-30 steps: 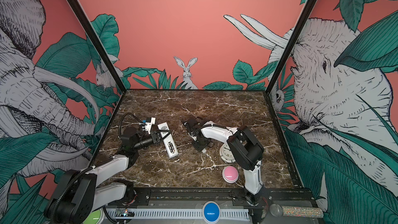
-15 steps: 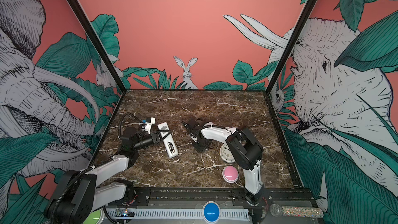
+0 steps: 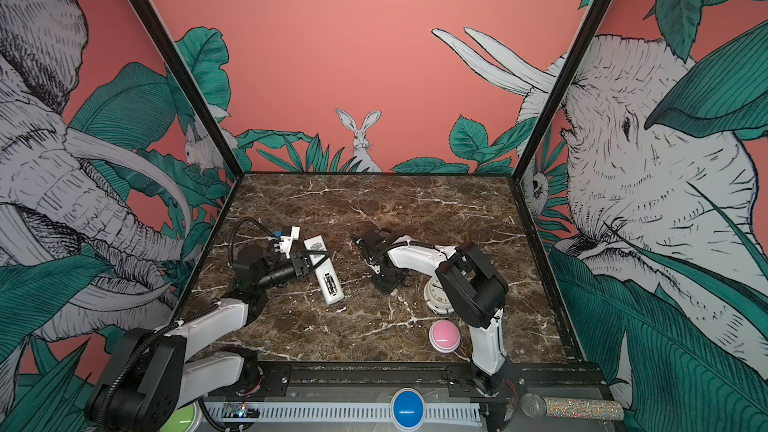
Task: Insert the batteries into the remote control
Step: 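Close the right gripper on the white battery cover and lift it, then carry the battery cover with the right gripper toward the remote in the left gripper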
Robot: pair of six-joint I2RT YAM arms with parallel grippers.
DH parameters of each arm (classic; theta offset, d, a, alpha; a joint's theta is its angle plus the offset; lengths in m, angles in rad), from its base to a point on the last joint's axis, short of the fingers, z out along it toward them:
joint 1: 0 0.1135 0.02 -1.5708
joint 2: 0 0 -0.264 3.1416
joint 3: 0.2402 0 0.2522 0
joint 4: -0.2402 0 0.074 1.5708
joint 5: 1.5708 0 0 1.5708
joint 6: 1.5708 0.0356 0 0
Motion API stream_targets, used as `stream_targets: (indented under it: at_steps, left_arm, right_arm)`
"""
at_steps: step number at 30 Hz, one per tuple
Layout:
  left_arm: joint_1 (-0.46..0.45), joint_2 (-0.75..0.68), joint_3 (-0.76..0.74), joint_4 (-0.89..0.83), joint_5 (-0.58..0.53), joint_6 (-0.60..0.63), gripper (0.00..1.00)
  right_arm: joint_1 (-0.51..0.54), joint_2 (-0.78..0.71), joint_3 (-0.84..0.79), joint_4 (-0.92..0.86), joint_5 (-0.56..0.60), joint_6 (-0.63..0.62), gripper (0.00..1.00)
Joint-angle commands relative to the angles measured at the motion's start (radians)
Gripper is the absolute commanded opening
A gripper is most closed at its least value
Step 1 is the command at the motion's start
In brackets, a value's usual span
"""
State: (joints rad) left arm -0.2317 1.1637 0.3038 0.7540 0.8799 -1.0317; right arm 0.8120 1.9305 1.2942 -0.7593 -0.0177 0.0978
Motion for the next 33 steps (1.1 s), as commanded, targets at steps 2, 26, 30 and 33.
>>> stream_targets:
  at_steps: [2,26,30,33]
  left_arm:
    - [0.009,-0.028,-0.009,0.031,0.019,-0.001,0.00]
    - [0.011,-0.030,-0.008,0.025,0.009,0.003,0.00]
    - [0.011,-0.034,-0.007,0.025,-0.001,0.009,0.00]
    - [0.011,-0.044,-0.005,0.022,-0.011,0.016,0.00]
  right_arm:
    - [0.006,0.032,-0.032,-0.003,0.009,0.003,0.29]
    - [0.007,-0.111,-0.074,0.077,-0.059,-0.042,0.20]
    - [0.012,-0.206,-0.122,0.149,-0.087,-0.070,0.18]
    - [0.018,-0.290,-0.172,0.219,-0.105,-0.085,0.17]
